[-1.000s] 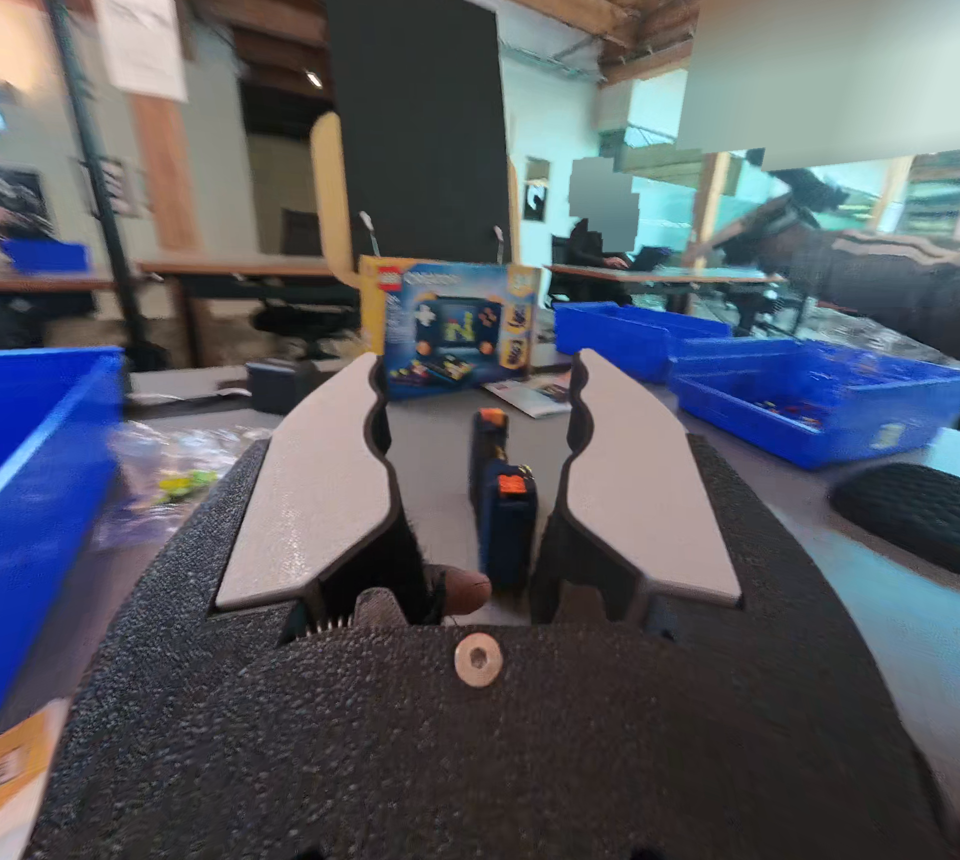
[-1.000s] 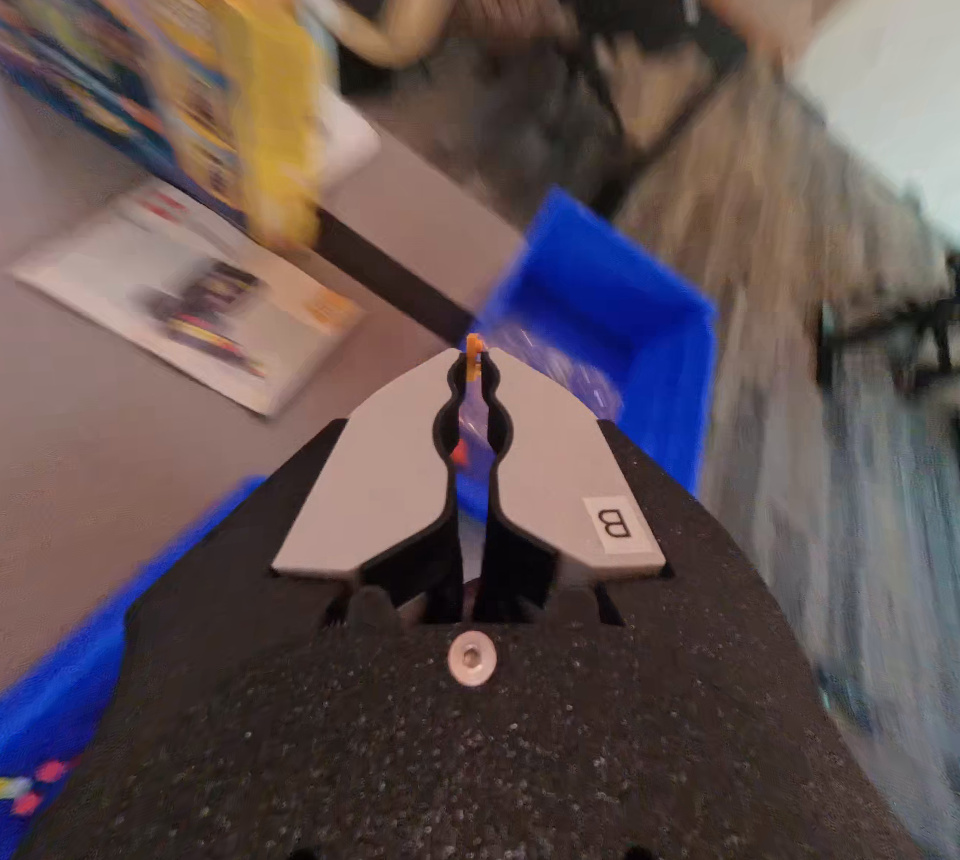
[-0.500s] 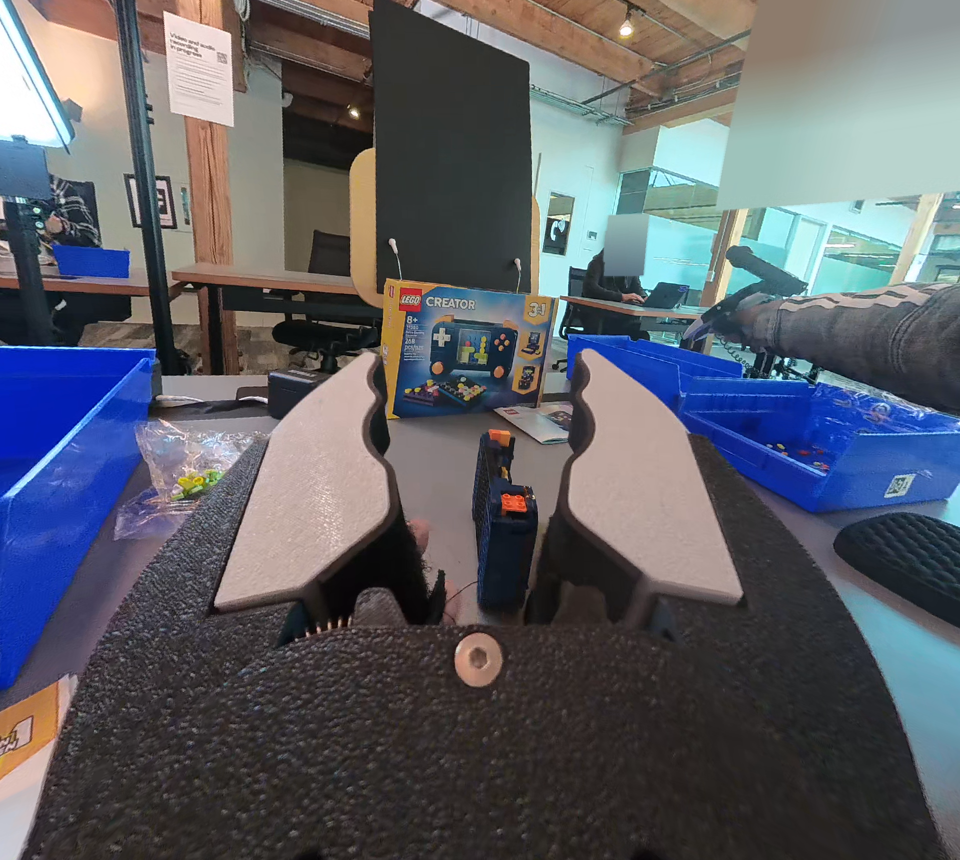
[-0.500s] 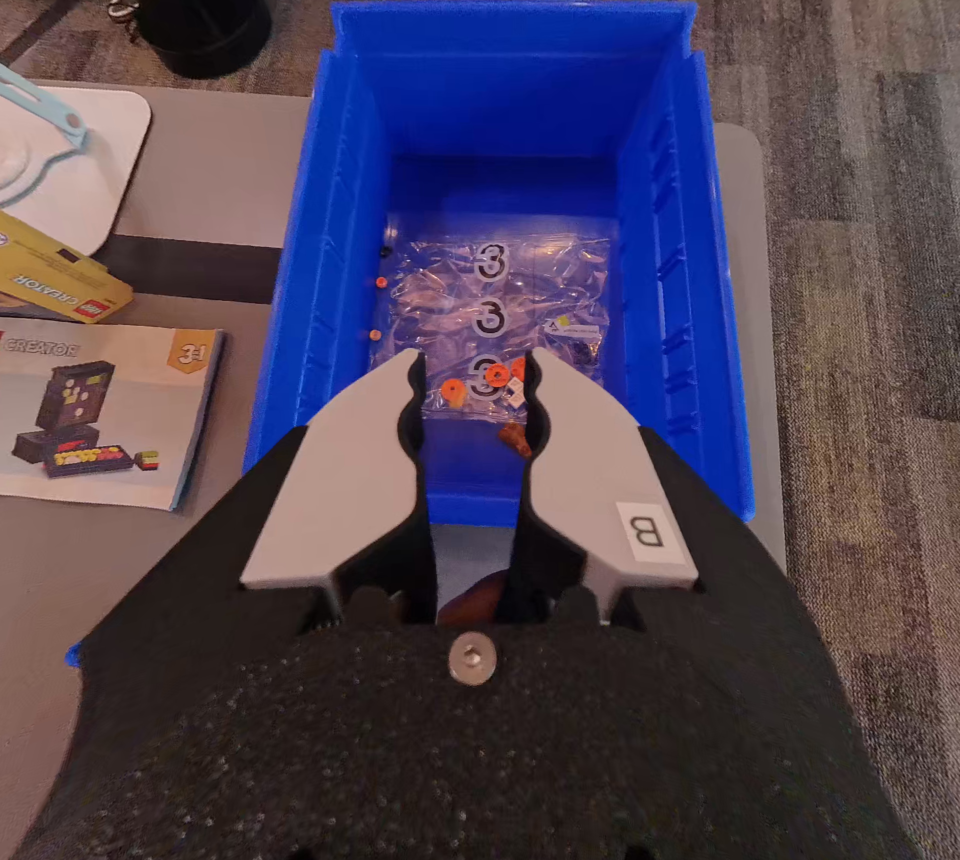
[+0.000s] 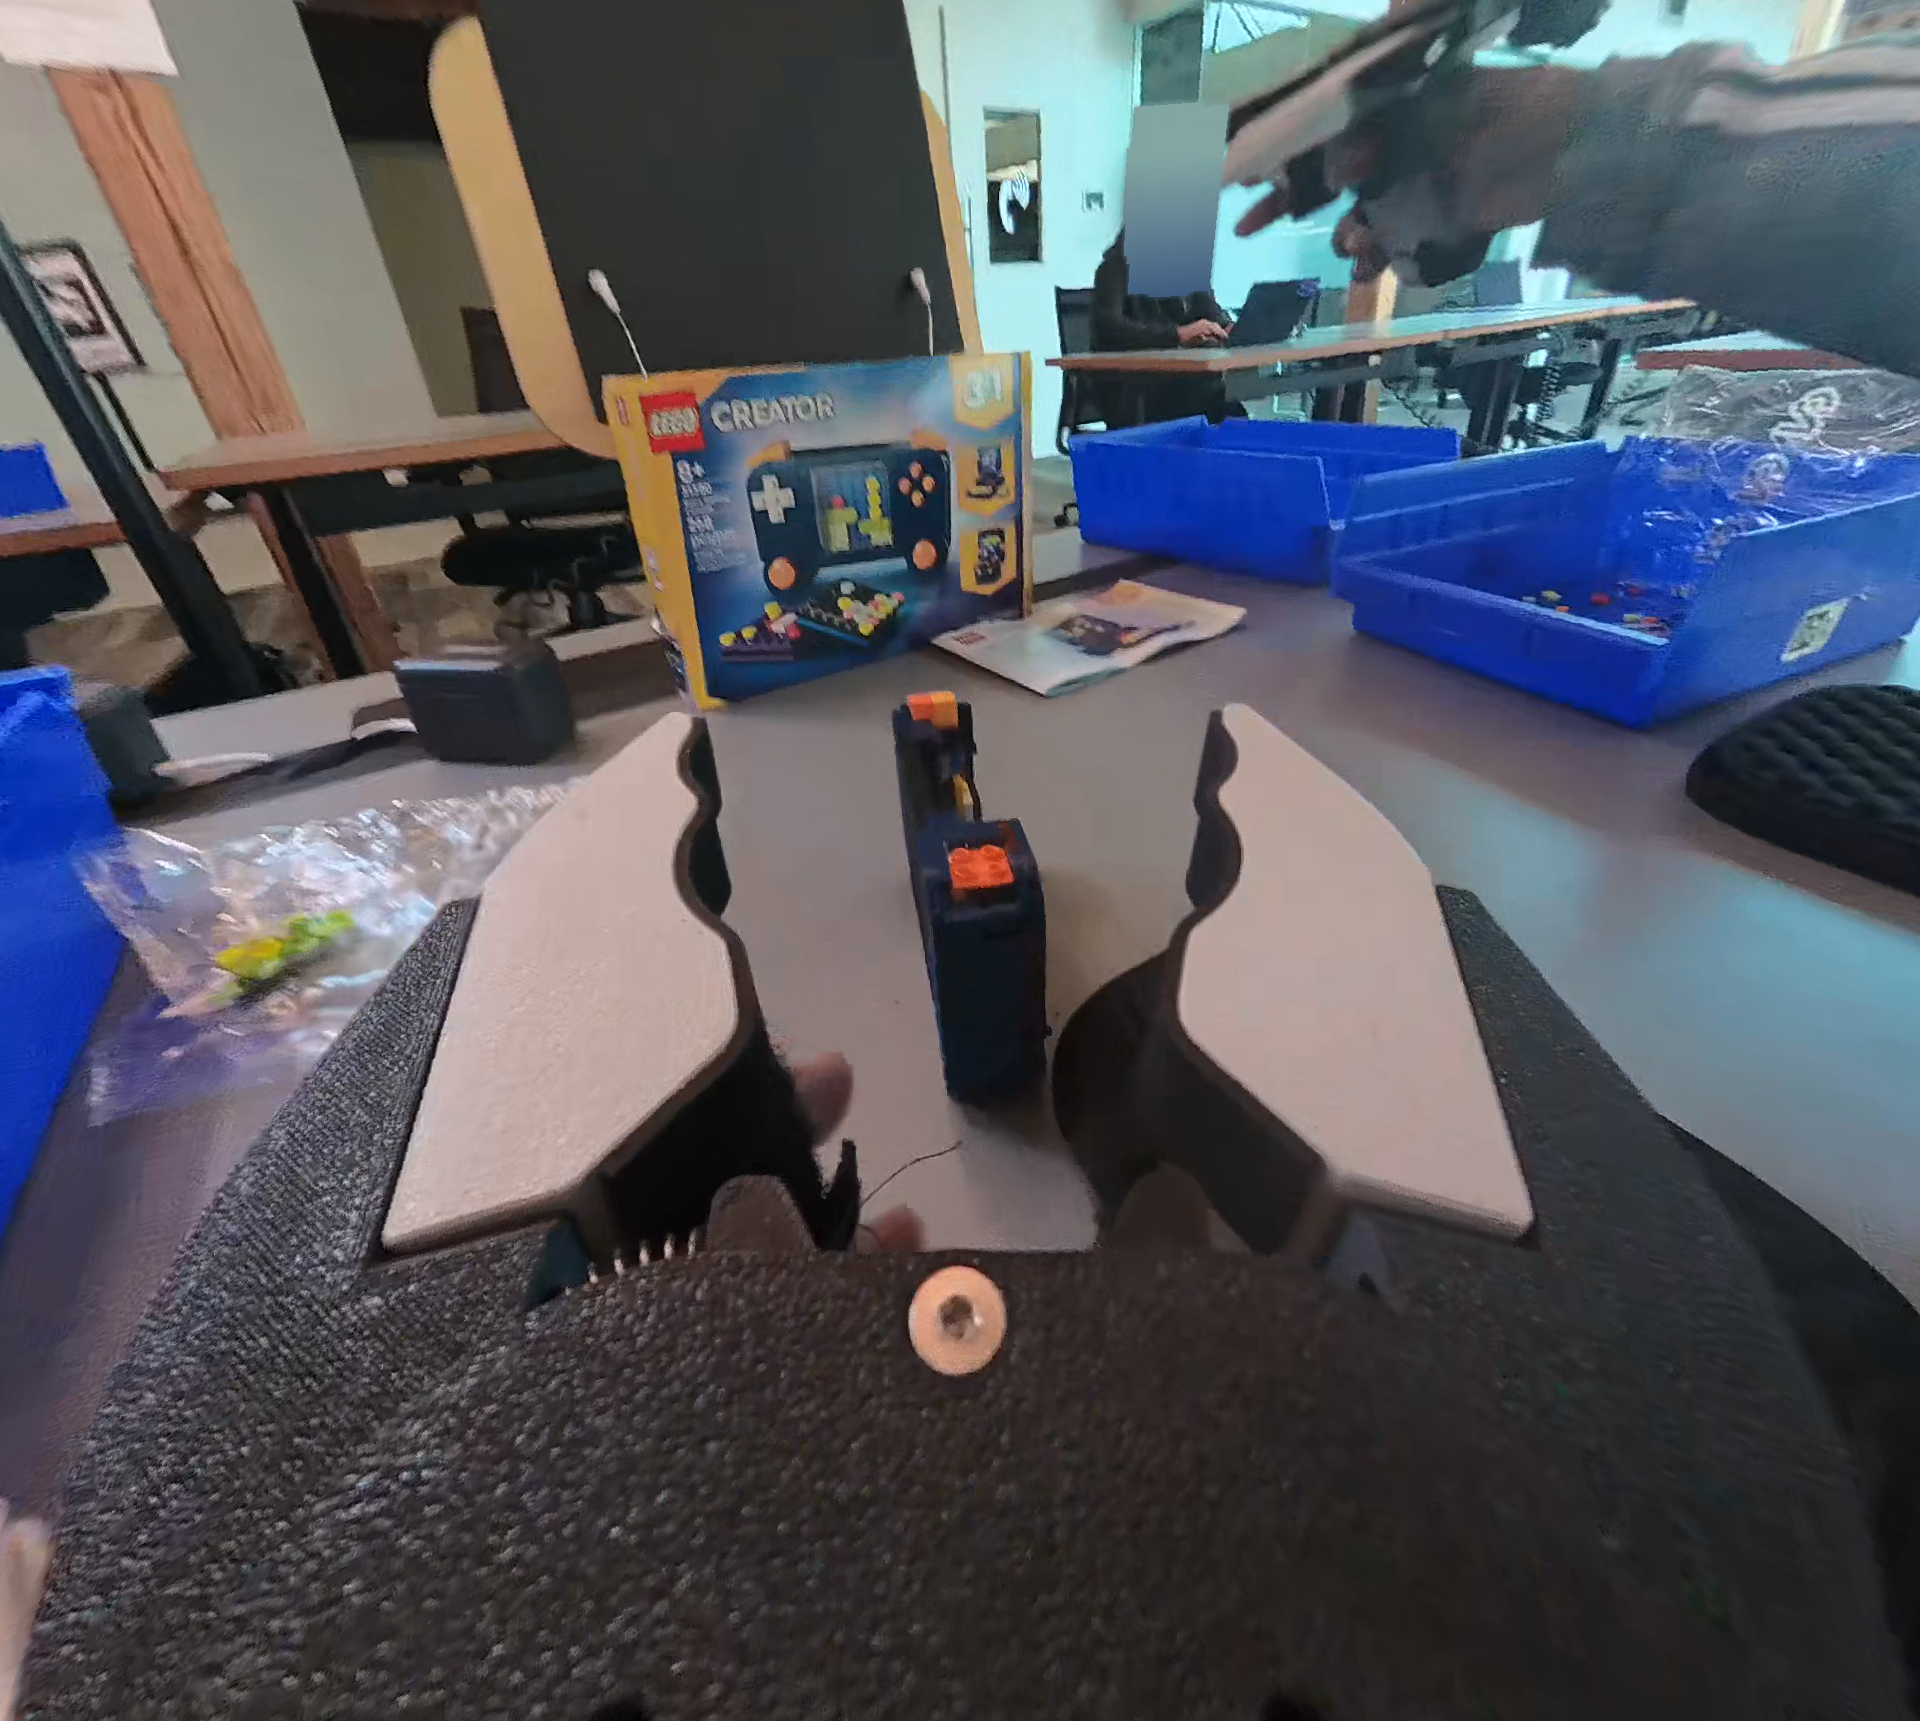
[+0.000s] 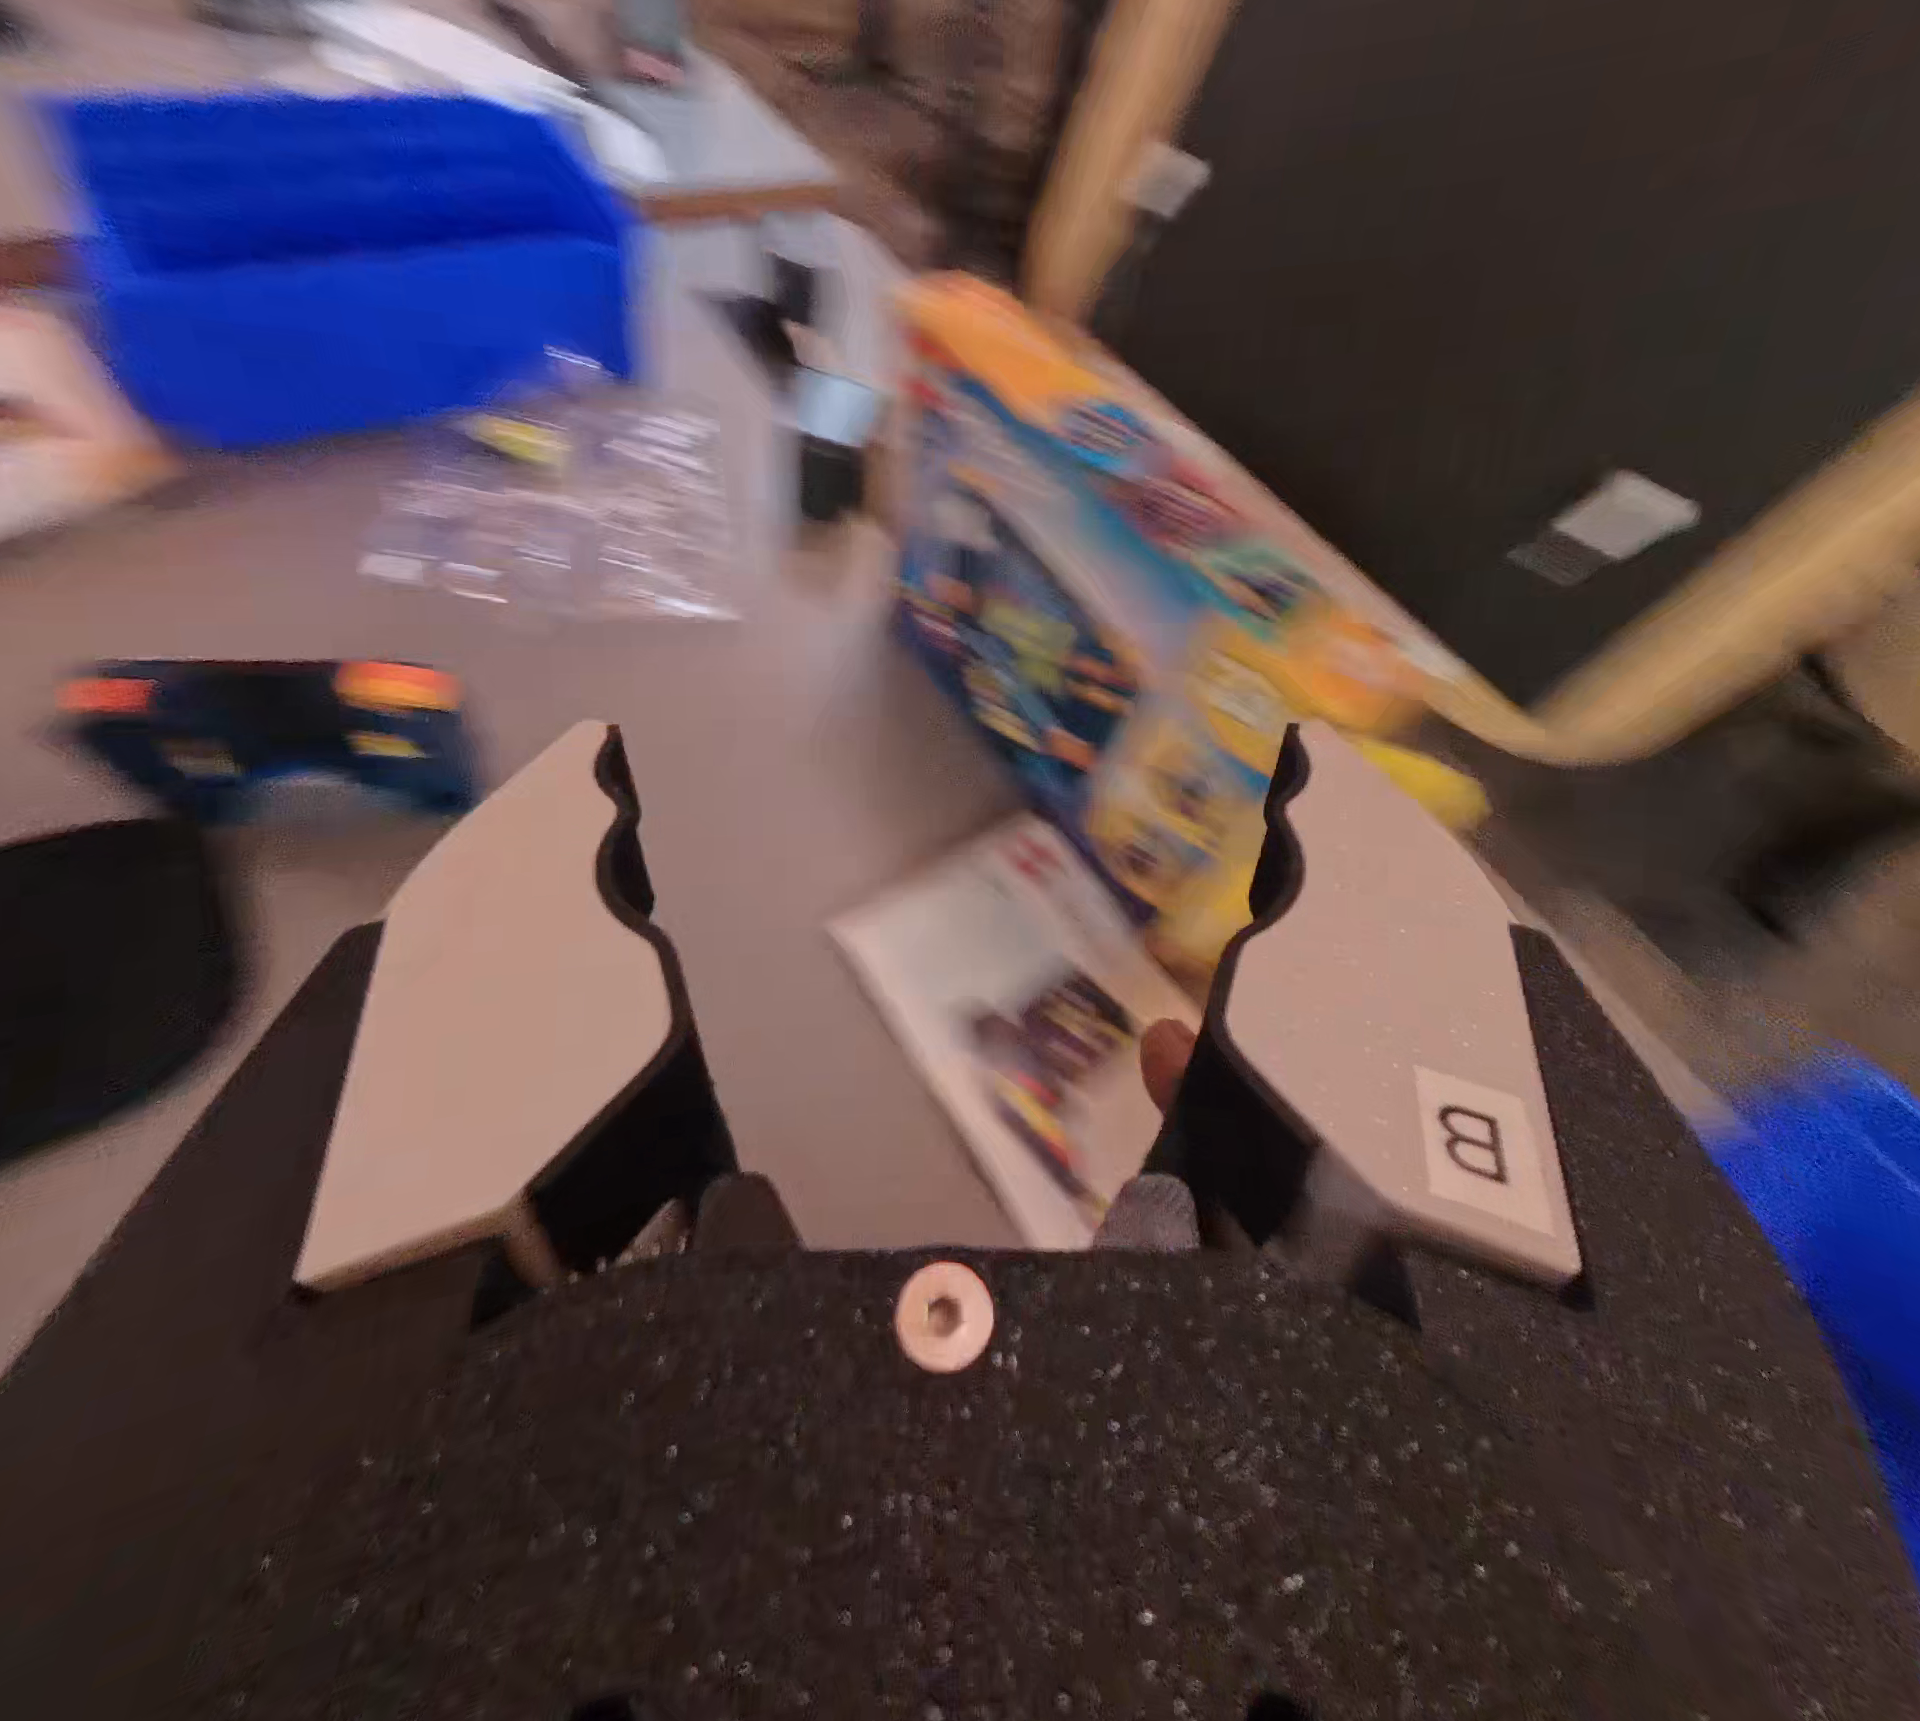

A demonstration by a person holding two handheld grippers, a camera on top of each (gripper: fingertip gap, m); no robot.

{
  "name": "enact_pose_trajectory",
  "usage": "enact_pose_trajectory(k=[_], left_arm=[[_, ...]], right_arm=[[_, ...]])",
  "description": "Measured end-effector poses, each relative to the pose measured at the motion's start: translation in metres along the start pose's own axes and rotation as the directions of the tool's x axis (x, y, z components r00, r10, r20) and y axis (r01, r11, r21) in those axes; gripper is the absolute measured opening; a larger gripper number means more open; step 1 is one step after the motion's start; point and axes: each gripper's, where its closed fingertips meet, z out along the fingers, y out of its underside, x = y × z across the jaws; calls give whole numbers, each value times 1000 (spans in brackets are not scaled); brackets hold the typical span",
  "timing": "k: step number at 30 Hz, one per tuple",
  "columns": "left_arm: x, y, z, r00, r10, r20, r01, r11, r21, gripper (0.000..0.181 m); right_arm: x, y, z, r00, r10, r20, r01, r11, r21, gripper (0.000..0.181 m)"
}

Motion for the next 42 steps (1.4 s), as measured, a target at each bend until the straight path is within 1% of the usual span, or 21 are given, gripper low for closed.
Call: enact_pose_trajectory(k=[4, 5, 6, 8, 10, 12, 14, 16, 17, 18, 19, 21, 22, 23, 25, 28, 32, 35, 37, 39, 42], left_arm=[[4, 20, 15, 994, -99, -45, 95, 992, -88, 88], [5, 24, 19, 993, -108, -52, 102, 989, -109, 90], [4, 26, 22, 993, -105, -51, 99, 988, -119, 93], [-1, 22, 29, 997, -70, -21, 68, 994, -82, 104], [-4, 13, 34, 1000, -16, -14, 15, 999, -43, 105], [-2, 10, 42, 998, -6, -56, 3, 998, -61, 97], [4, 15, 54, 990, -29, -140, 10, 991, -135, 85], [8, 29, 67, 979, -7, -202, -46, 966, -256, 75], [7, 36, 73, 976, 28, -218, -95, 947, -306, 66], [5, 43, 80, 973, 62, -222, -138, 928, -347, 58], [1, 48, 86, 972, 85, -219, -165, 910, -380, 48], [-4, 56, 96, 971, 82, -225, -176, 879, -443, 32], [-7, 60, 100, 973, 69, -222, -169, 866, -470, 27], [-10, 63, 103, 975, 58, -215, -160, 855, -493, 22], [-14, 71, 106, 976, 52, -213, -160, 834, -529, 16], [-13, 76, 107, 976, 13, -217, -127, 843, -523, 10], [-13, 76, 106, 979, -7, -202, -97, 861, -500, 9], [-11, 76, 104, 980, -34, -195, -68, 868, -493, 9], [-11, 76, 104, 979, -68, -192, -36, 870, -492, 9], [-11, 77, 104, 978, -92, -190, -14, 870, -493, 10], [-11, 76, 104, 977, -101, -189, -5, 871, -492, 10]], right_arm=[[-180, -32, 13, 927, -125, 353, 60, 980, 191, 123], [-219, -33, 12, 891, -179, 417, 79, 966, 245, 132], [-245, -31, 12, 874, -245, 419, 127, 949, 288, 130], [-264, -29, 23, 898, -350, 266, 242, 899, 366, 126], [-255, -23, 35, 907, -418, 48, 368, 844, 391, 117], [-237, -15, 49, 933, -351, -74, 350, 847, 400, 105], [-226, 2, 69, 973, -232, -5, 215, 893, 396, 100], [-220, 23, 94, 973, -32, 230, -48, 941, 334, 94], [-222, 32, 102, 911, 105, 399, -217, 944, 249, 83], [-221, 36, 106, 801, 258, 540, -390, 909, 144, 69], [-215, 36, 110, 652, 412, 636, -553, 833, 27, 60], [-197, 33, 116, 369, 578, 728, -739, 657, -148, 41], [-188, 37, 125, 306, 631, 713, -778, 597, -195, 42], [-182, 46, 135, 303, 670, 678, -782, 581, -225, 44], [-183, 66, 151, 344, 715, 609, -744, 603, -288, 45], [-199, 71, 157, 296, 743, 600, -725, 584, -366, 49], [-216, 78, 164, 323, 742, 588, -703, 604, -376, 47], [-217, 82, 165, 443, 693, 569, -673, 676, -299, 36], [-219, 82, 164, 518, 655, 550, -636, 725, -266, 37], [-222, 83, 164, 613, 595, 519, -560, 791, -246, 39], [-221, 88, 168, 754, 486, 442, -435, 873, -219, 31]])
